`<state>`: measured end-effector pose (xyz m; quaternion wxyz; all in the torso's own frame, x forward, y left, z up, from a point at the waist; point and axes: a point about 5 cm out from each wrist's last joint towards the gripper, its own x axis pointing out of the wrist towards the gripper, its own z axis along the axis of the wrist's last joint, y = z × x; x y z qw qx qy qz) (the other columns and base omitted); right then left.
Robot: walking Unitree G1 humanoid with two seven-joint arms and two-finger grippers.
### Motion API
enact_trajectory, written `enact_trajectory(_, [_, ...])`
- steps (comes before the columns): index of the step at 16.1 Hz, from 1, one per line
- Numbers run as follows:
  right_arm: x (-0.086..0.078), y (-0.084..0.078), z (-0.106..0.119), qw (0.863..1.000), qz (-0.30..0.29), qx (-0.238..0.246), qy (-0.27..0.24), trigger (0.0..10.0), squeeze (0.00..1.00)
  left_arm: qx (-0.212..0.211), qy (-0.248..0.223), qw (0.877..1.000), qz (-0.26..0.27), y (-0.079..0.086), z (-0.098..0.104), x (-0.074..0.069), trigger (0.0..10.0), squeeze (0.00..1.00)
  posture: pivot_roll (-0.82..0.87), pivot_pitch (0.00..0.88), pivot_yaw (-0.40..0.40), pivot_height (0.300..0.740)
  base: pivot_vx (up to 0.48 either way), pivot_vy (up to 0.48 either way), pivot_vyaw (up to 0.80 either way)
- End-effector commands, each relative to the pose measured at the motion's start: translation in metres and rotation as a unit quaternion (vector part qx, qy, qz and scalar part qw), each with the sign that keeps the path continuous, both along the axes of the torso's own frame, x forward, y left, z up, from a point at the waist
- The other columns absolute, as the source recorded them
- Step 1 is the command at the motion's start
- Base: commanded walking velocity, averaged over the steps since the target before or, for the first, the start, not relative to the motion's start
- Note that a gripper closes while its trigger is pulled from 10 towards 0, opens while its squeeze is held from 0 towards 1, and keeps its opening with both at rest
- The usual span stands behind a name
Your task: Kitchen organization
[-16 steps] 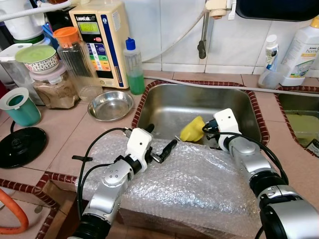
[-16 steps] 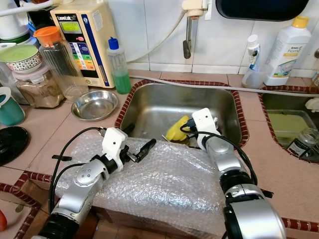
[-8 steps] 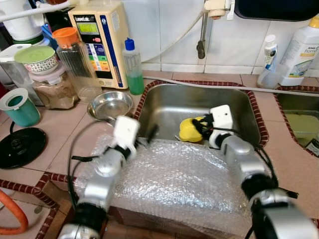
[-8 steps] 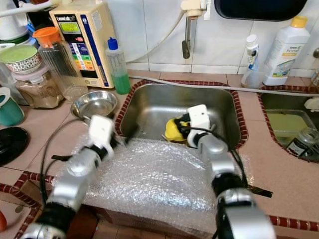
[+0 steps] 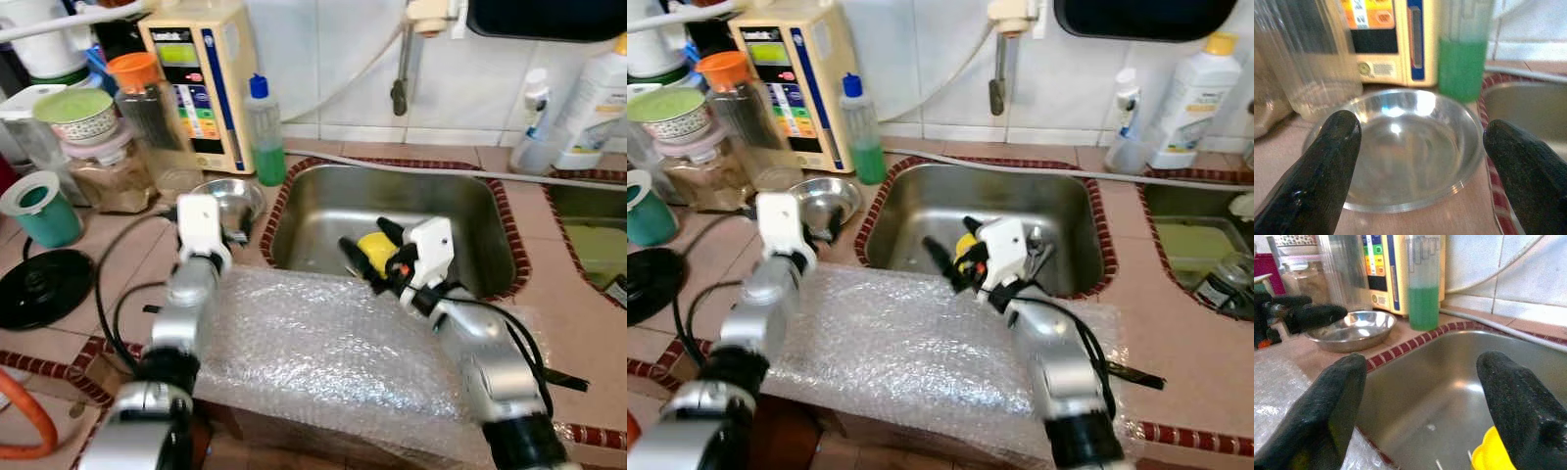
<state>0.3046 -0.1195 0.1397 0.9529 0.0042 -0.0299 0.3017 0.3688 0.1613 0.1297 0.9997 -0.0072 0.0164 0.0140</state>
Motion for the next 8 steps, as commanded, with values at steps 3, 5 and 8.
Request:
enact_trajectory(3, [-0.016, 0.003, 0.006, 1.0, 0.025, -0.006, 0.008, 10.0, 1.0, -0.024, 0.021, 0.996, 0.078, 0.021, 0.003, 0.01, 10.0, 1.0, -0.07, 0.0, 0.136, 0.74, 0.0, 0.0, 0.0])
enact_trajectory(5, [-0.021, 0.005, 0.008, 0.999, 0.035, -0.009, 0.011, 10.0, 1.0, -0.028, 0.032, 0.994, 0.097, 0.025, 0.005, 0.014, 10.0, 1.0, -0.08, 0.0, 0.136, 0.74, 0.0, 0.0, 0.0])
enact_trajectory(8, [-0.024, 0.007, 0.011, 0.999, 0.038, -0.016, 0.014, 10.0, 0.96, -0.031, 0.052, 0.99, 0.13, 0.025, 0.008, 0.02, 10.0, 0.0, -0.09, 0.0, 0.138, 0.74, 0.0, 0.0, 0.0])
